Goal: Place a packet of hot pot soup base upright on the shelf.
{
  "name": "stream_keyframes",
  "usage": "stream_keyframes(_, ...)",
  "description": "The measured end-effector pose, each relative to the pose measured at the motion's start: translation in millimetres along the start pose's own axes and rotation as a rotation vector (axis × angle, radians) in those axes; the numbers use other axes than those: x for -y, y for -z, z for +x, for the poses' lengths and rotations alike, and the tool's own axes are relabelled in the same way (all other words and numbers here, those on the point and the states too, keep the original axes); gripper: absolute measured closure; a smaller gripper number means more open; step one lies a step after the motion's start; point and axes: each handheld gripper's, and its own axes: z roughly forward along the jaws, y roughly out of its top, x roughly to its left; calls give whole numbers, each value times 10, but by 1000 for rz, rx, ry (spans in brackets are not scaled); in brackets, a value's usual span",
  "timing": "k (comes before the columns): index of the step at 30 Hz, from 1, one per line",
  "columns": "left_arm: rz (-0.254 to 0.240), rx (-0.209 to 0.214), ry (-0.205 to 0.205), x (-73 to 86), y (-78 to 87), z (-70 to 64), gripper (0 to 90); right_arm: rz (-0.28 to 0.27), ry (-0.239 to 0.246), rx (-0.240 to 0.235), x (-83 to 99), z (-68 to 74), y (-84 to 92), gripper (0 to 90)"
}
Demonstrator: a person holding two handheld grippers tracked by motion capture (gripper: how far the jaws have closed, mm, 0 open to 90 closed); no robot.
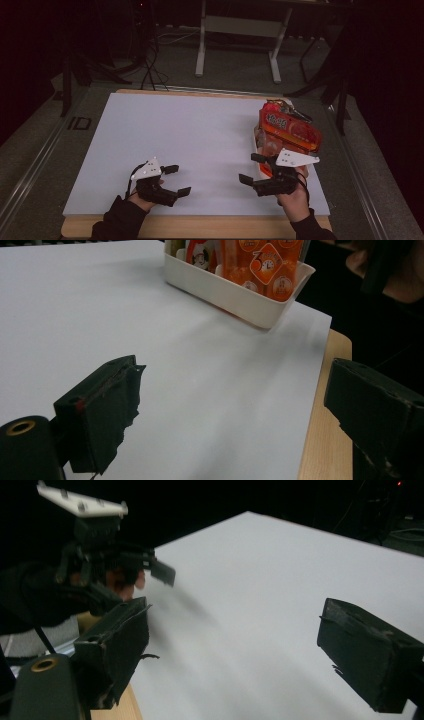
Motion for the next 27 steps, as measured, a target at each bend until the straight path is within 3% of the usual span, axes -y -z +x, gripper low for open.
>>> stream_keyframes(11,-1,-5,-4,9,10,-3,83,109,37,-19,233,58,-152,133)
stream_keyframes(21,4,-4,-12,17,7,-10,83,185,38,-12,418,35,-146,135)
stream_keyframes(25,3,-3,-15,18,7,-20,83,229,69,-5,476,28,-155,135)
stream_keyframes(27,4,-2,-17,20,6,-28,83,238,55,-6,506,21,-157,135)
